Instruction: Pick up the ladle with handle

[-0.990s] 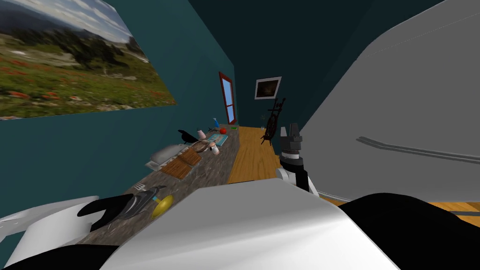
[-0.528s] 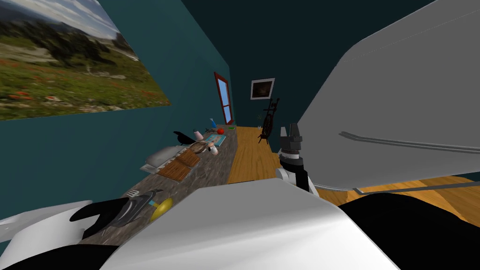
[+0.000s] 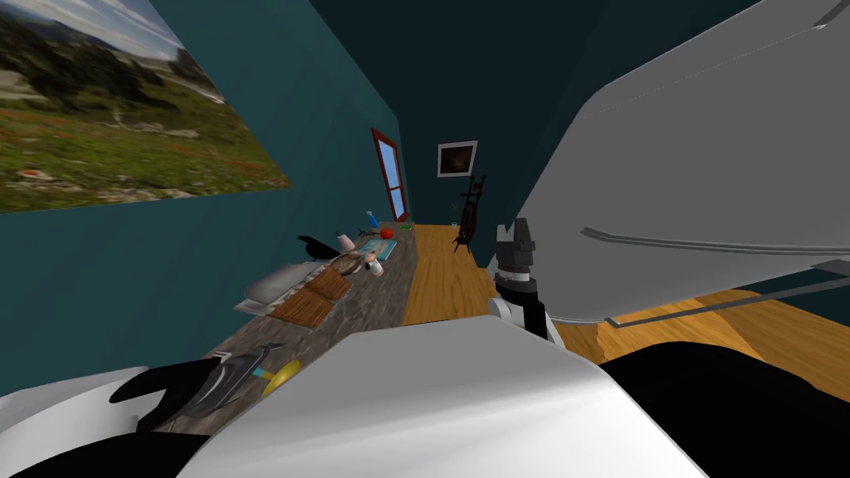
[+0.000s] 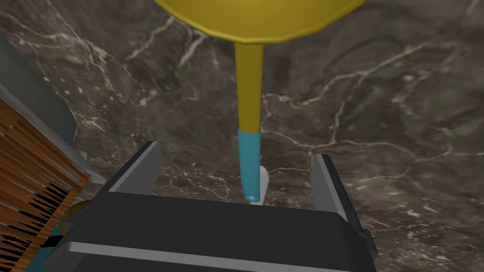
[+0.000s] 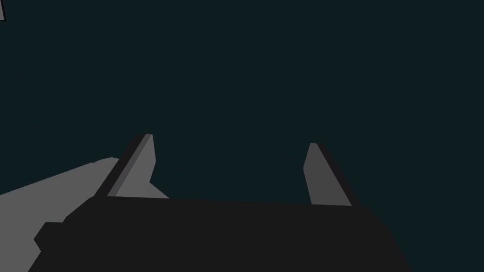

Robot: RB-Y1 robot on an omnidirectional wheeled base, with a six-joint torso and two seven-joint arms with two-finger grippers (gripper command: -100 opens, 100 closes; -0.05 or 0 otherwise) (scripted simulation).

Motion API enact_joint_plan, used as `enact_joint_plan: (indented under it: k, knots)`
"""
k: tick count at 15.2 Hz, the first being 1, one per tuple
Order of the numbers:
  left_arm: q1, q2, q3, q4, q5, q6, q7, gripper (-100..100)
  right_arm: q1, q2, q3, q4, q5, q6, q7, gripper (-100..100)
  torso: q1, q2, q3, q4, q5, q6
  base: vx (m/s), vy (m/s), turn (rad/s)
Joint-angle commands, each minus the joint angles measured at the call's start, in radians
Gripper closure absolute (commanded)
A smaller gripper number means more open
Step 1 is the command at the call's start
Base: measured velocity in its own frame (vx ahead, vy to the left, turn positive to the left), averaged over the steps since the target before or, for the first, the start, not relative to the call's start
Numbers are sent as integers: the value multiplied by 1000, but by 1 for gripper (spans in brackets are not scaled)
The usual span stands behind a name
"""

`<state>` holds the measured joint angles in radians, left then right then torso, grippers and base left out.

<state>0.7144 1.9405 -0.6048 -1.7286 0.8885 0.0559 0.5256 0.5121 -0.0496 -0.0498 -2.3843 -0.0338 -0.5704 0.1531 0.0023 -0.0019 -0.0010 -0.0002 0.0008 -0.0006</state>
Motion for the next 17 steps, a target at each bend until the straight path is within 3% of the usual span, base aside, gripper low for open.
enact_joint_plan:
  k: [1, 4, 7, 8, 11, 15, 17]
  knots:
    - [-18, -25, -21, 15, -28, 4, 13, -100, 0, 0, 0, 0, 0, 0, 0, 0, 0, 0, 0, 0, 0, 0, 8, -3, -80]
    - [-18, -66, -23, 41, -40, 10, 5, -100, 0, 0, 0, 0, 0, 0, 0, 0, -1, -1, 0, 0, 0, 0, 9, -5, -77]
    - [-20, -63, -25, 40, -26, 8, -12, -100, 0, 0, 0, 0, 0, 0, 0, 0, -1, -1, 0, 0, 0, 0, 2, -1, -9]
    - [-18, -35, -22, 22, -31, 5, 11, 100, 0, 0, 0, 0, 0, 0, 0, 0, -1, -1, 0, 0, -1, 0, -4, 2, 87]
    - [-18, -25, -21, 15, -18, 4, 0, 100, 0, 0, 0, 0, 0, 0, 0, 0, -2, 0, 0, 0, -1, 0, -6, 1, 59]
    - [-19, 15, -20, -10, -16, -2, 21, 100, 0, 0, 0, 0, 0, 0, 0, 0, -2, 0, 0, 0, -1, 0, -3, 1, 38]
    - [-19, 15, -20, -10, -16, -2, 21, 100, 0, 0, 0, 0, 0, 0, 0, 0, -2, 0, 0, 0, -1, 0, -4, 1, 31]
